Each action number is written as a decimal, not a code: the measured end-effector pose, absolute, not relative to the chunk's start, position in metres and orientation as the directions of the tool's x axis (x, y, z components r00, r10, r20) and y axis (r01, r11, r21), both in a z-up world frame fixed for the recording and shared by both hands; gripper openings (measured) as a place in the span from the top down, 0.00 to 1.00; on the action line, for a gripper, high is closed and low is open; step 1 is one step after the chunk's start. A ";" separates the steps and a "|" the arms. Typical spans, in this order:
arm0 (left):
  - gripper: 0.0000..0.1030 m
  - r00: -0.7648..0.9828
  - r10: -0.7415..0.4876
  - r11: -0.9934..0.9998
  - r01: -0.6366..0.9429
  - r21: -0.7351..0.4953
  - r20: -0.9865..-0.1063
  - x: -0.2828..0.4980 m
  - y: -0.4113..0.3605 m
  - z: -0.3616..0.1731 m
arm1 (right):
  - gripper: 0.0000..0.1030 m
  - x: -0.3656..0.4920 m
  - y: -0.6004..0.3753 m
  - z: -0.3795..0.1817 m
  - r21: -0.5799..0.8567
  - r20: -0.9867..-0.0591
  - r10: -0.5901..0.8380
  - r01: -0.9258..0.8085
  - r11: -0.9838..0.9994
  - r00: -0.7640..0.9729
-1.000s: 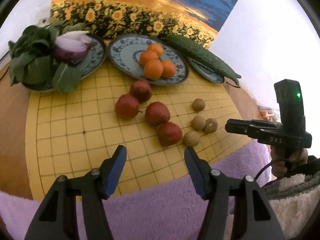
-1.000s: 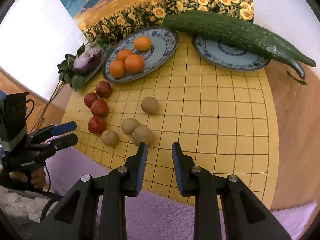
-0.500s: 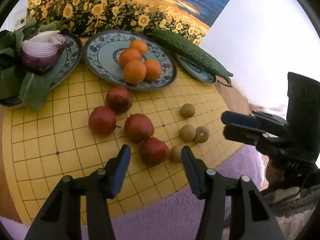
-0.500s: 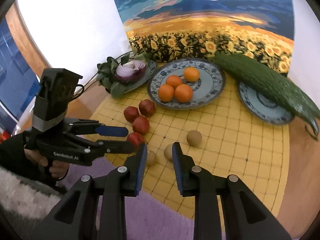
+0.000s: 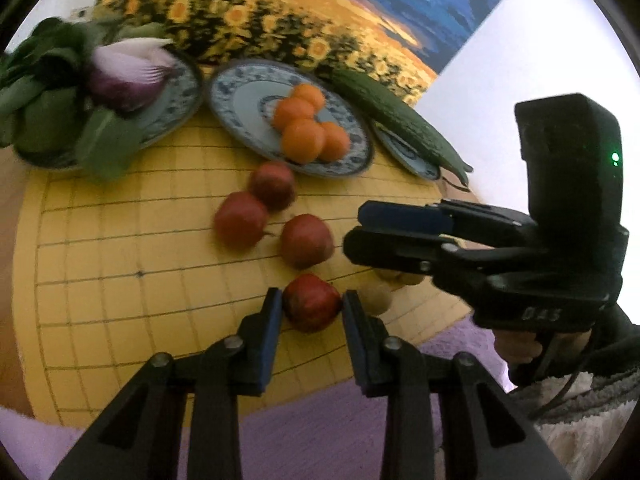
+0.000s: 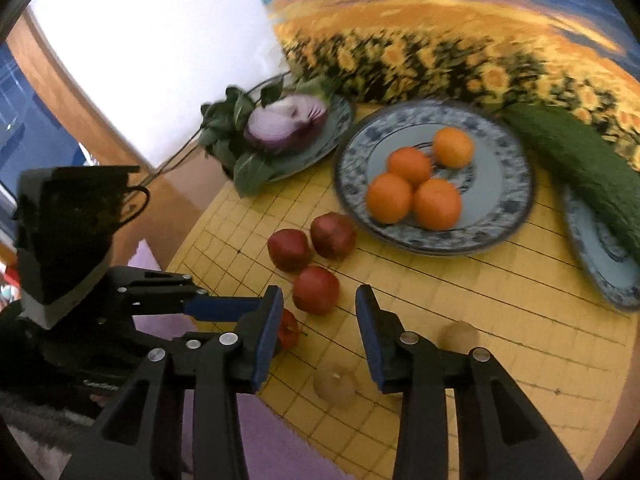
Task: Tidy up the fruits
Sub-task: 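Close the left tool on a dark red fruit while the right tool reaches toward the red fruits, then lift the dark red fruit with the left tool while the right tool grasps another red fruit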
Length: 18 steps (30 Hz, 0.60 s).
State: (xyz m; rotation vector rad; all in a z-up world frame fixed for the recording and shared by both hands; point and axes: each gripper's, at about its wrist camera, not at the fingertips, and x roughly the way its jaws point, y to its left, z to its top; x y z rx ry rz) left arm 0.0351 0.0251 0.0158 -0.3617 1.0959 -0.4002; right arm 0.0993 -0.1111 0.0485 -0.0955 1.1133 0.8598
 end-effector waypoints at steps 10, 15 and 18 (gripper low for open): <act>0.69 0.416 -0.458 0.881 0.092 -0.465 -0.786 0.026 0.037 0.015 | 0.66 0.103 -0.080 0.021 0.256 -0.865 0.477 -0.679 0.688 0.157; 0.70 0.430 -0.469 0.875 0.107 -0.472 -0.771 0.023 0.036 0.019 | 0.69 0.097 -0.090 0.023 0.269 -0.859 0.487 -0.672 0.690 0.156; 0.70 0.447 -0.466 0.878 0.126 -0.462 -0.763 0.020 0.035 0.026 | 0.69 0.088 -0.101 0.035 0.270 -0.842 0.508 -0.672 0.690 0.183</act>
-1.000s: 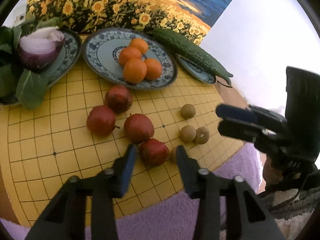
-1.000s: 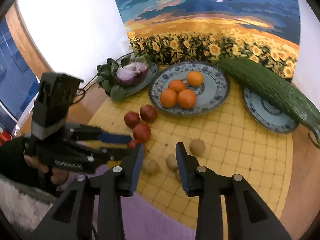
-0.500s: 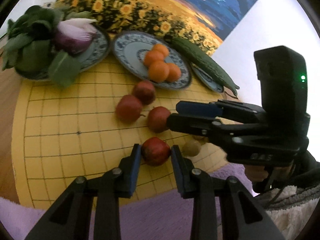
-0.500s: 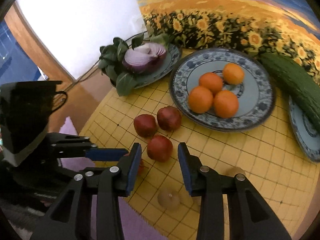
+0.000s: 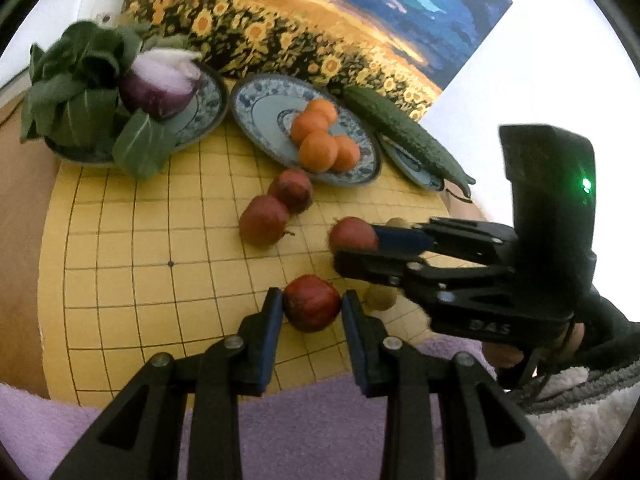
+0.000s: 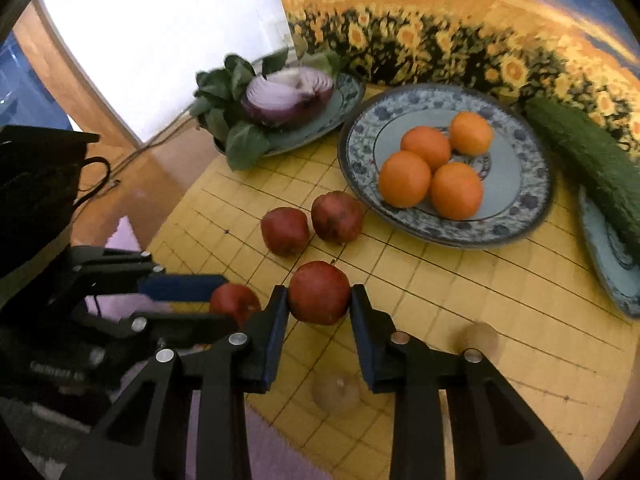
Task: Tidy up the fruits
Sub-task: 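Lift the dark red fruit with the left tool while the right tool grasps another red fruit, then set both red fruits on the orange plate, opening the left and right tools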
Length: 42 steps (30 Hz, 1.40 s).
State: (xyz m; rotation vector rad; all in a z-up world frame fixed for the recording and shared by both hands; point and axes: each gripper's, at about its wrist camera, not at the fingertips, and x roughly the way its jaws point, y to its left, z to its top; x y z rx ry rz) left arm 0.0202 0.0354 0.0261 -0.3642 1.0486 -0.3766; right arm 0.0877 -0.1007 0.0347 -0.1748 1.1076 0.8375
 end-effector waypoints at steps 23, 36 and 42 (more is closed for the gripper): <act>0.70 0.597 -0.458 0.877 0.182 -0.444 -0.659 0.049 0.037 0.097 | 0.69 0.094 -0.133 0.105 0.266 -0.743 0.565 -0.617 0.741 0.358; 0.70 0.583 -0.402 0.901 0.115 -0.418 -0.706 0.114 0.030 0.068 | 0.69 0.173 -0.147 0.086 0.278 -0.752 0.516 -0.512 0.813 0.411; 0.70 0.571 -0.379 0.907 0.073 -0.415 -0.728 0.144 0.033 0.053 | 0.69 0.226 -0.130 0.067 0.252 -0.763 0.500 -0.522 0.815 0.411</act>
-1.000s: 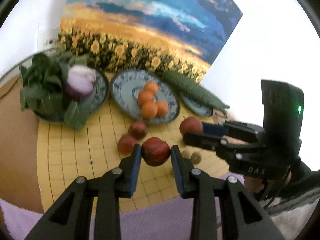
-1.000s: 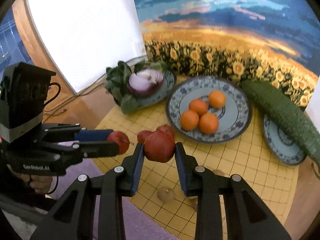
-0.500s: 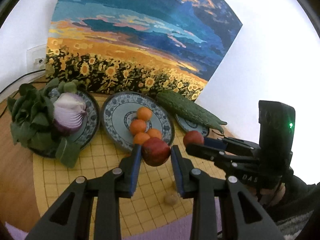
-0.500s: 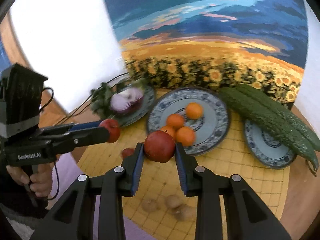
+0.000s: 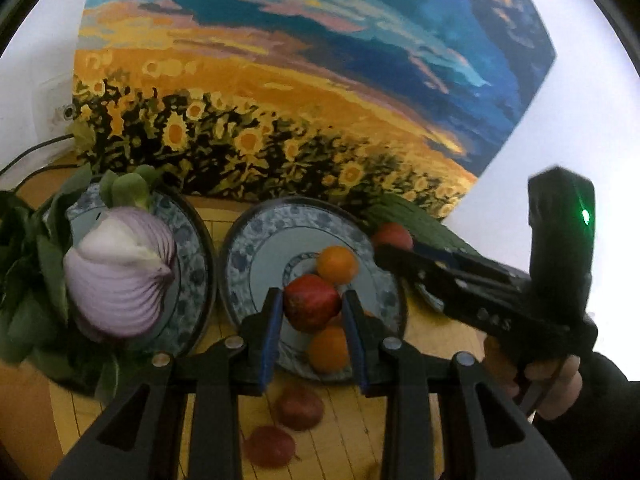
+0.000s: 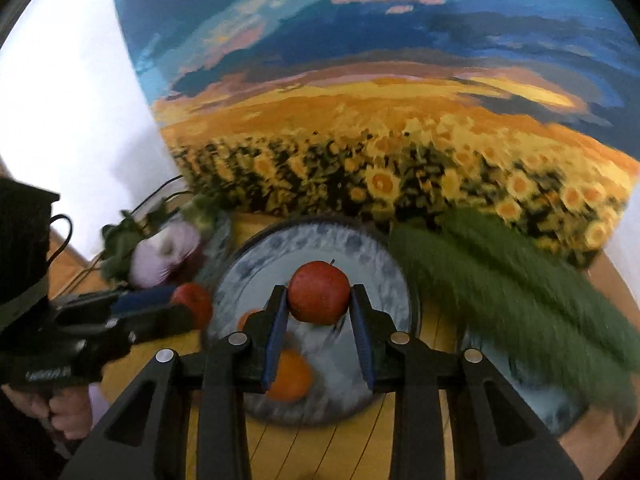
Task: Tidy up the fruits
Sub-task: 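Set both red fruits on the orange plate, opening the left and right tools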
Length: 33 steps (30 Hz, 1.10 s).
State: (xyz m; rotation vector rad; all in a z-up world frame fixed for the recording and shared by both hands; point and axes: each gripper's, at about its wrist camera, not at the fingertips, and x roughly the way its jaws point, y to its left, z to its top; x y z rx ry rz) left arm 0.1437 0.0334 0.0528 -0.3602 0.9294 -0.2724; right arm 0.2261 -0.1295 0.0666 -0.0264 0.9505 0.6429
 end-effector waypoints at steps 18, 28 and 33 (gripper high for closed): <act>0.69 0.496 -0.436 0.867 0.006 -0.499 -0.751 0.185 0.033 0.008 | 0.69 0.247 -0.105 0.031 0.291 -0.807 0.544 -0.648 0.704 0.228; 0.64 0.487 -0.500 0.815 -0.015 -0.579 -0.716 0.192 0.039 0.006 | 0.69 0.233 -0.103 0.034 0.221 -0.839 0.499 -0.701 0.678 0.217; 0.54 0.493 -0.539 0.789 0.010 -0.614 -0.683 0.191 0.040 0.012 | 0.68 0.237 -0.095 0.032 0.199 -0.845 0.490 -0.722 0.662 0.216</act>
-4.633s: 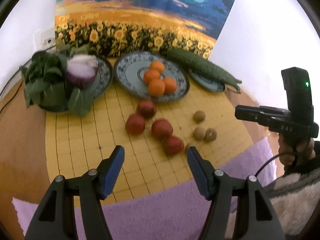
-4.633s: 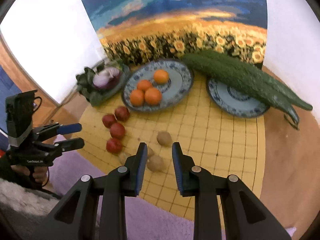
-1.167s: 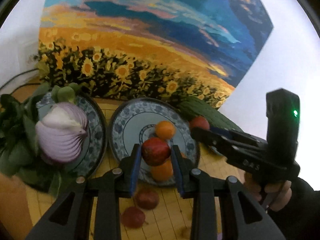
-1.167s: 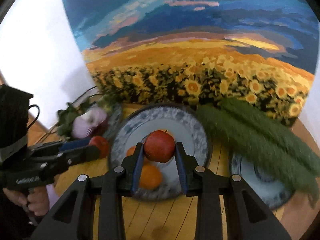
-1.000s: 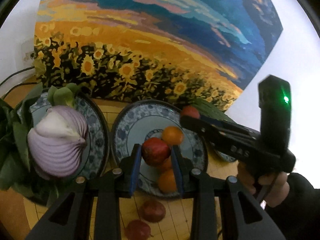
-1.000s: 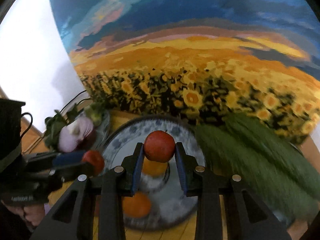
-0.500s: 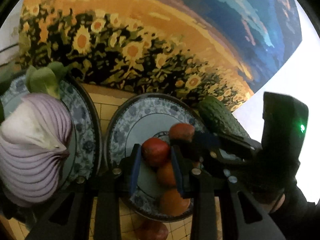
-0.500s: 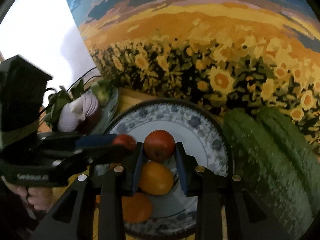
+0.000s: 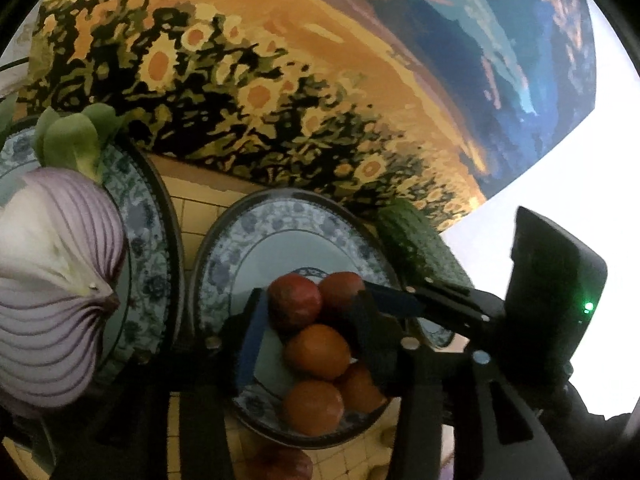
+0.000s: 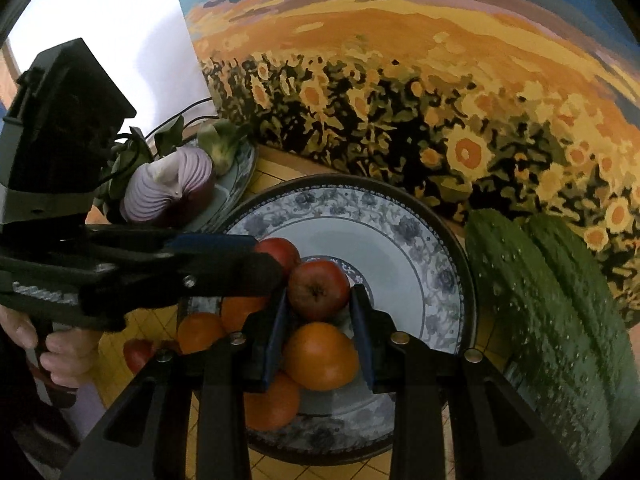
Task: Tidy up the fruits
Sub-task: 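Set both red fruits on the orange plate, opening the left and right tools, then grasp a dark red fruit with the left tool while the right tool grasps another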
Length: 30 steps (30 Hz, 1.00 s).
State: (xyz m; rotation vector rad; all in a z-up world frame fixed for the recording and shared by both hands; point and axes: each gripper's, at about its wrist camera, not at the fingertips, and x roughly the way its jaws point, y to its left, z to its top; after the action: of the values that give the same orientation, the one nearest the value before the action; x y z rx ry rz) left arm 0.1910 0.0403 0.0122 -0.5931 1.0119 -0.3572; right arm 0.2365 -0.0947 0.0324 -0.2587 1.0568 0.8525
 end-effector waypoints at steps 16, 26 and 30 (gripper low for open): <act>0.53 0.512 -0.551 0.779 0.033 -0.626 -0.659 0.178 0.042 0.031 | 0.61 0.227 -0.101 0.055 0.202 -0.821 0.528 -0.752 0.627 0.218; 0.53 0.552 -0.515 0.807 0.053 -0.589 -0.656 0.144 0.050 0.064 | 0.61 0.203 -0.113 0.078 0.195 -0.804 0.542 -0.752 0.630 0.245; 0.53 0.559 -0.503 0.815 0.053 -0.578 -0.659 0.131 0.050 0.070 | 0.61 0.190 -0.112 0.082 0.223 -0.801 0.556 -0.752 0.621 0.222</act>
State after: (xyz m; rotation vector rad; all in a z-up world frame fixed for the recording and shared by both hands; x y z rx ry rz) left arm 0.1310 0.0496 0.0703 -0.5404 0.9275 -0.3473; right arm 0.1899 -0.1119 0.0821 -0.2304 0.9942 0.9145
